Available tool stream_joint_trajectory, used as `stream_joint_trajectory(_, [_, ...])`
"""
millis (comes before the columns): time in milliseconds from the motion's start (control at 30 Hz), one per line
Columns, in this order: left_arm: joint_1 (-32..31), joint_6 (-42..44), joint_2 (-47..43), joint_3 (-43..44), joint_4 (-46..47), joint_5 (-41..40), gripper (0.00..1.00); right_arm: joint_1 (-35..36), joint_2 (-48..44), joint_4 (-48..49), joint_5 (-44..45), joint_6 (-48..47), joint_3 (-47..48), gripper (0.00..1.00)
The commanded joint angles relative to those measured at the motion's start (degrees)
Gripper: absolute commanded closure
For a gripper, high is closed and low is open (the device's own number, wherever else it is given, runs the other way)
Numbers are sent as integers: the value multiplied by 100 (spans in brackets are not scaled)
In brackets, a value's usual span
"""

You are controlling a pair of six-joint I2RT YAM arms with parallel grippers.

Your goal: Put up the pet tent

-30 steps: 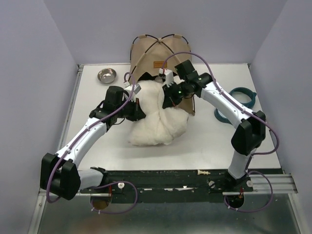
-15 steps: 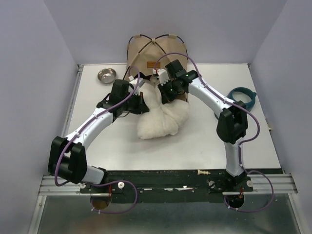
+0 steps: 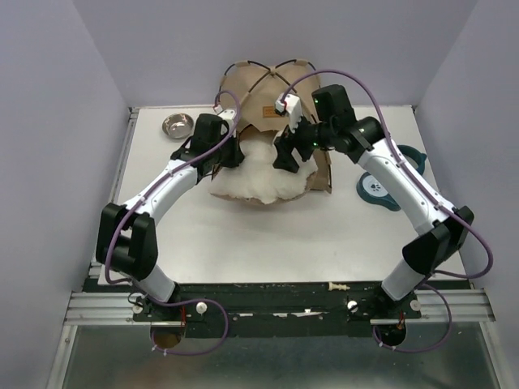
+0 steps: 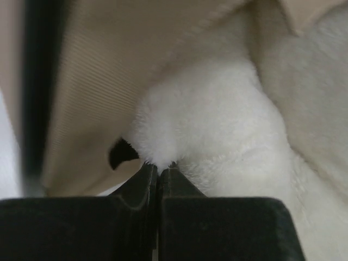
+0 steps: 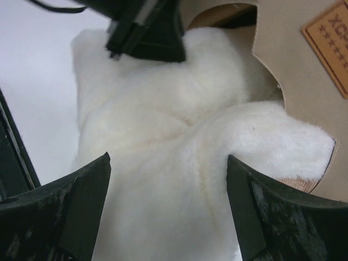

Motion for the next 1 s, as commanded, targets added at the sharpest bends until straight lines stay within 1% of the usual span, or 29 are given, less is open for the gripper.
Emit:
stream_joint_trajectory(0, [47, 383, 82, 344, 44, -452, 98, 50, -448, -379, -582, -575, -707, 8])
stream_joint_trajectory(67, [91, 383, -23, 335, 132, -217, 98, -108, -597, -361, -590, -664, -892, 7])
stream_joint_trajectory(167, [56, 226, -173, 257, 176, 162, 100, -494, -651, -344, -669, -471, -762, 5])
stream_joint_trajectory(233, [3, -46, -235, 116, 176, 23, 100, -662, -581, -492, -600, -418, -560, 5])
stream_joint_trajectory(300, [-6, -362, -253, -7, 211, -197, 100, -706, -572, -703, -529, -470, -428, 0])
stream_joint_trajectory(333, [-6, -529, -253, -69, 229, -311, 100, -706, -633, -756, -572, -462, -453, 0])
stream_joint_trajectory(433, [-6, -995, -235, -253, 483, -268, 100, -706, -957, -976, -1151, -628, -655, 0])
stream_joint_trajectory(467, [3, -1084, -209, -289, 641, -94, 96, -706, -1106, -1046, -1370, -785, -804, 0])
stream_joint_trajectory(500, [3, -1059, -174, -254, 686, 65, 86, -698, -1273, -1134, -1503, -1013, -1040, 0])
stream_joint_trajectory(533, [3, -919, -156, -167, 669, 240, 65, -698, -1388, -1274, -1513, -1381, -1269, 0])
stream_joint_trajectory(567, [12, -744, -199, 8, 608, 398, 45, -698, -1520, -1336, -1269, -1471, -1532, 0])
stream_joint_trajectory(600, [20, -507, -296, 140, 511, 609, 35, -706, -1634, -1346, -901, -1437, -1743, 0])
stream_joint_trajectory(633, [38, -270, -410, 255, 380, 855, 23, -732, -1687, -1354, -471, -1350, -1920, 0])
stream_joint_trajectory(667, [56, -85, -576, 360, 222, 1083, 16, -820, -1784, -1381, -337, -1193, -2078, 0])
stream_joint_trajectory(700, [64, 161, -761, 457, 38, 1434, 12, -986, -1915, -1398, -370, -939, -2193, 0])
stream_joint_trajectory(733, [65, 337, -936, 536, -260, 1568, 6, -1118, -2038, -1416, -405, -684, -2316, 0])
stream_joint_trajectory(767, [65, 461, -1147, 546, -463, 1752, 4, -1206, -2205, -1390, -310, -359, -2447, 0])
stream_joint_trajectory(833, [82, 672, -1577, 467, -1016, 1710, 2, -1234, -2582, -1206, 137, 108, -2834, 1])
stream_joint_trajectory(900, [213, 647, -1939, 292, -1421, 1499, 1, -1242, -2996, -978, 350, 172, -3308, 0])
stream_joint_trajectory(967, [380, 611, -2133, 72, -1878, 1656, 1, -1242, -3321, -627, 359, -47, -3765, 0])
